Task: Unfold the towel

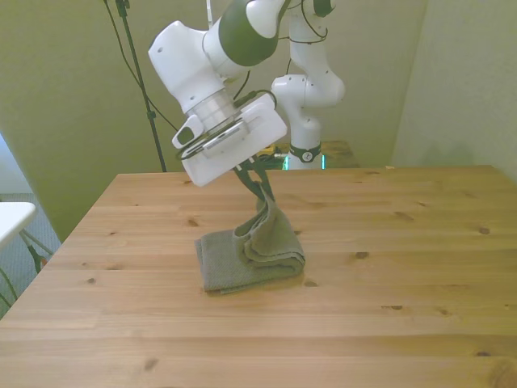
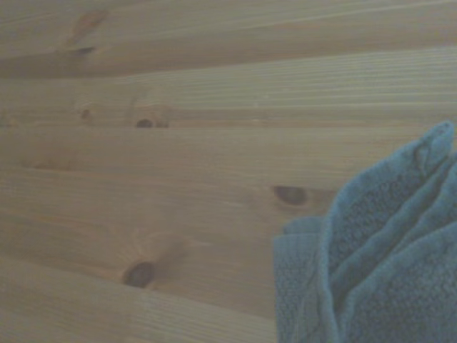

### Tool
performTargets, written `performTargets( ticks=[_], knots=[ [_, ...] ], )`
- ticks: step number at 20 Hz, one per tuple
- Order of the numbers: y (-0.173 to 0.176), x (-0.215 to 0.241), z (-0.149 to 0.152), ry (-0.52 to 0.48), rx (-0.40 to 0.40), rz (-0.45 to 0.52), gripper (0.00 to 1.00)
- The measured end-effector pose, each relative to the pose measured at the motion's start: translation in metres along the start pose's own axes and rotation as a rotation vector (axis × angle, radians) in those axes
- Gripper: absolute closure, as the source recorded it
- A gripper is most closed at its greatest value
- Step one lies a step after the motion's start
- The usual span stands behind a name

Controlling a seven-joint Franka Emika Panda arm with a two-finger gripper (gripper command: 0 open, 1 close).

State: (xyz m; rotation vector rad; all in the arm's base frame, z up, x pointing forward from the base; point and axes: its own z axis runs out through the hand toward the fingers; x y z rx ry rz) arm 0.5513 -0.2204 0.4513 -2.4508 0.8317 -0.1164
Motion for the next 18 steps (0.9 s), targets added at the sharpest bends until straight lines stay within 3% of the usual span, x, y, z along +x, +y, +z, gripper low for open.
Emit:
performTargets(
  ticks=[8,15,16,18],
  knots=[
    [-0.058,-0.062,0.038,-0.019,-0.037,-0.14,1.0],
    [-0.083,-0.109,0.076,-0.025,-0.087,-0.239,1.0],
    [-0.085,-0.115,0.08,-0.028,-0.097,-0.254,0.0],
    [-0.088,-0.127,0.09,-0.045,-0.124,-0.285,0.0]
  ],
)
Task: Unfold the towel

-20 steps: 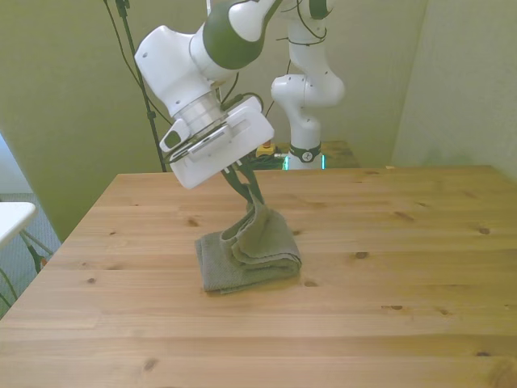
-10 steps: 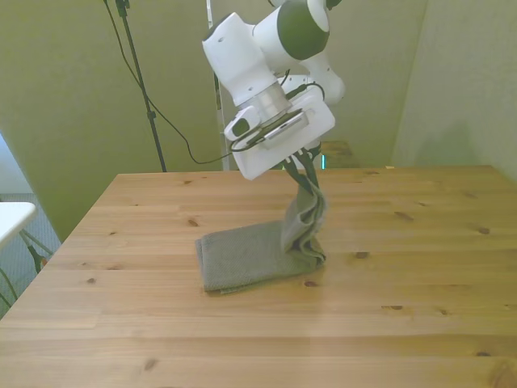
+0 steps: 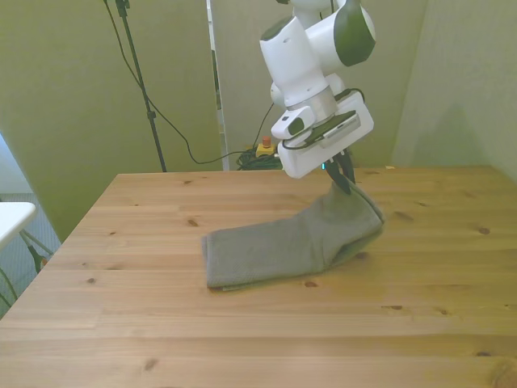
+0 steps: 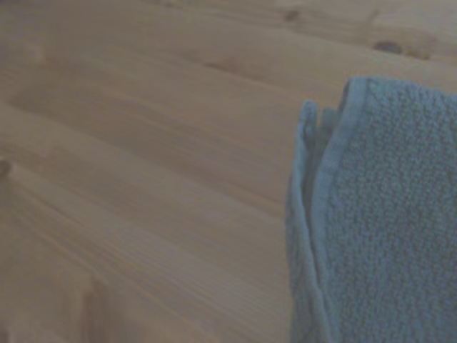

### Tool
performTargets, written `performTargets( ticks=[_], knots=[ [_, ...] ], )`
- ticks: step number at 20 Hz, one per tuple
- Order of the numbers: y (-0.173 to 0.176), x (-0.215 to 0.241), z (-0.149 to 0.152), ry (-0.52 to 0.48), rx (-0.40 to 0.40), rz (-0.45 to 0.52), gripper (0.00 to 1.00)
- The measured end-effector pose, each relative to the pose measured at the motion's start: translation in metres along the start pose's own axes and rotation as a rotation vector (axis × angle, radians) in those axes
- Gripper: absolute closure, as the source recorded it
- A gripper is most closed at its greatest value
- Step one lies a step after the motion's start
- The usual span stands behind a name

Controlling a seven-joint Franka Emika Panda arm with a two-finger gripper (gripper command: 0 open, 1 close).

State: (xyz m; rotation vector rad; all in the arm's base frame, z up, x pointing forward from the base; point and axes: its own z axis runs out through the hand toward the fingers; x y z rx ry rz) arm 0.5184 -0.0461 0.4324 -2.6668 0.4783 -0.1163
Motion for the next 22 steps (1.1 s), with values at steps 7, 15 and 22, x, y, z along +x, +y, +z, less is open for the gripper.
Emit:
performTargets(
  ticks=[7,15,22],
  knots=[
    [-0.003,-0.007,0.013,-0.019,-0.02,-0.018,0.0],
    [-0.013,-0.016,0.016,-0.041,-0.026,-0.045,0.0],
    [-0.026,-0.03,0.02,0.096,-0.267,0.093,0.0]
  ],
)
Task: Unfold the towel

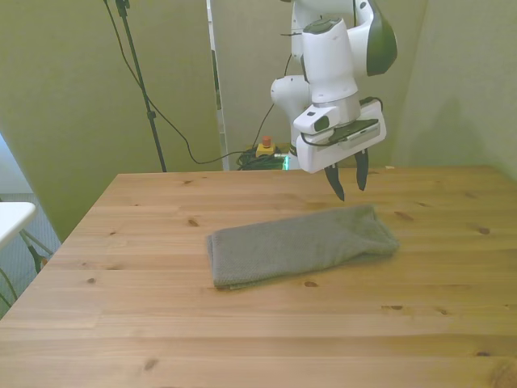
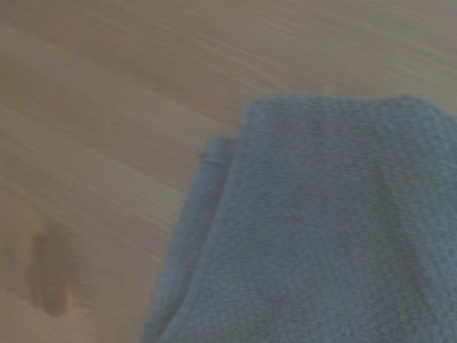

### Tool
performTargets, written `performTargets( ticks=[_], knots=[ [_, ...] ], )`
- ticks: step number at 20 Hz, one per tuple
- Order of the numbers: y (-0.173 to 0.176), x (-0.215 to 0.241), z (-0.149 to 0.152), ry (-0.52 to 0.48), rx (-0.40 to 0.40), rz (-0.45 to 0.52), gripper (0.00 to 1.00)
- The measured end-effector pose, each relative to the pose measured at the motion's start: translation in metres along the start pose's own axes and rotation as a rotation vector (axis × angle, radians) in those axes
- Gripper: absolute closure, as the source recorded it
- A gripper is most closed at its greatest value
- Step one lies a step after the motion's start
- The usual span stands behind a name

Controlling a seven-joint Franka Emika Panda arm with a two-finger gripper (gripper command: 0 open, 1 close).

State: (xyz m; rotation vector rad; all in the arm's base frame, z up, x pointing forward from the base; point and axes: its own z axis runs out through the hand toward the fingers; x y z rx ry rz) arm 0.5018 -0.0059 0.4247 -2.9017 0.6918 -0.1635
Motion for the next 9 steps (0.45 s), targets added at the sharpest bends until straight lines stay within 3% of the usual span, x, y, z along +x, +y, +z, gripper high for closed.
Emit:
performTargets(
  ticks=[4,9],
  knots=[
    [-0.016,-0.03,-0.013,0.073,-0.086,0.133,0.0],
    [-0.04,-0.103,-0.017,0.179,-0.163,0.32,0.0]
  ],
)
